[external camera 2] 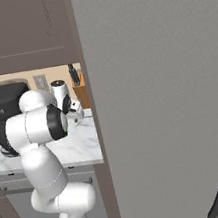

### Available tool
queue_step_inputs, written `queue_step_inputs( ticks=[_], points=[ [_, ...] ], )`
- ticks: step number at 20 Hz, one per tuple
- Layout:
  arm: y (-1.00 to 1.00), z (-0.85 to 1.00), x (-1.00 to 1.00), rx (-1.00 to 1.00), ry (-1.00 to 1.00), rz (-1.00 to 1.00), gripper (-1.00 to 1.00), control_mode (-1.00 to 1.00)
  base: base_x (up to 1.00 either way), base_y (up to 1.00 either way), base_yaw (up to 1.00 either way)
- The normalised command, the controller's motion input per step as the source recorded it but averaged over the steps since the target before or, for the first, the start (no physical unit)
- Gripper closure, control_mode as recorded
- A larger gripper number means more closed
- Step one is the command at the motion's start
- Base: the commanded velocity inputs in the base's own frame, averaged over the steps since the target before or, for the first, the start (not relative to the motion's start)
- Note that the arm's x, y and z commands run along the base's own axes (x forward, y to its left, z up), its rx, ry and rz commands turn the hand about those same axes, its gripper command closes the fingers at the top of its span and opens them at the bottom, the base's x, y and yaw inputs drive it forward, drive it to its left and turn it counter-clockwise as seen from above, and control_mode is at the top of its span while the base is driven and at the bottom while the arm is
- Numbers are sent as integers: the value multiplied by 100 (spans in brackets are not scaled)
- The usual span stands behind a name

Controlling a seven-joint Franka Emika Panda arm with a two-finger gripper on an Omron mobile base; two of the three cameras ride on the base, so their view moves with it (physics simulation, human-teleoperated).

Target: Place the pitcher and cup on the dining counter for serving.

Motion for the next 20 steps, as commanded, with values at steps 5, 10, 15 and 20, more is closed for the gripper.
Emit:
queue_step_inputs(
  ticks=[5, 10, 15, 20],
  points=[
    [2, -21, 28, 0, 0, -1, -100, -100, 0, 0, 0],
    [0, -62, -3, 0, 0, 0, -100, -100, 0, 0, 0],
    [3, -62, -10, 0, 3, 0, 100, -100, 0, 0, 0],
    [0, -2, 0, -1, 2, 0, 100, -100, 0, 0, 0]
  ],
)
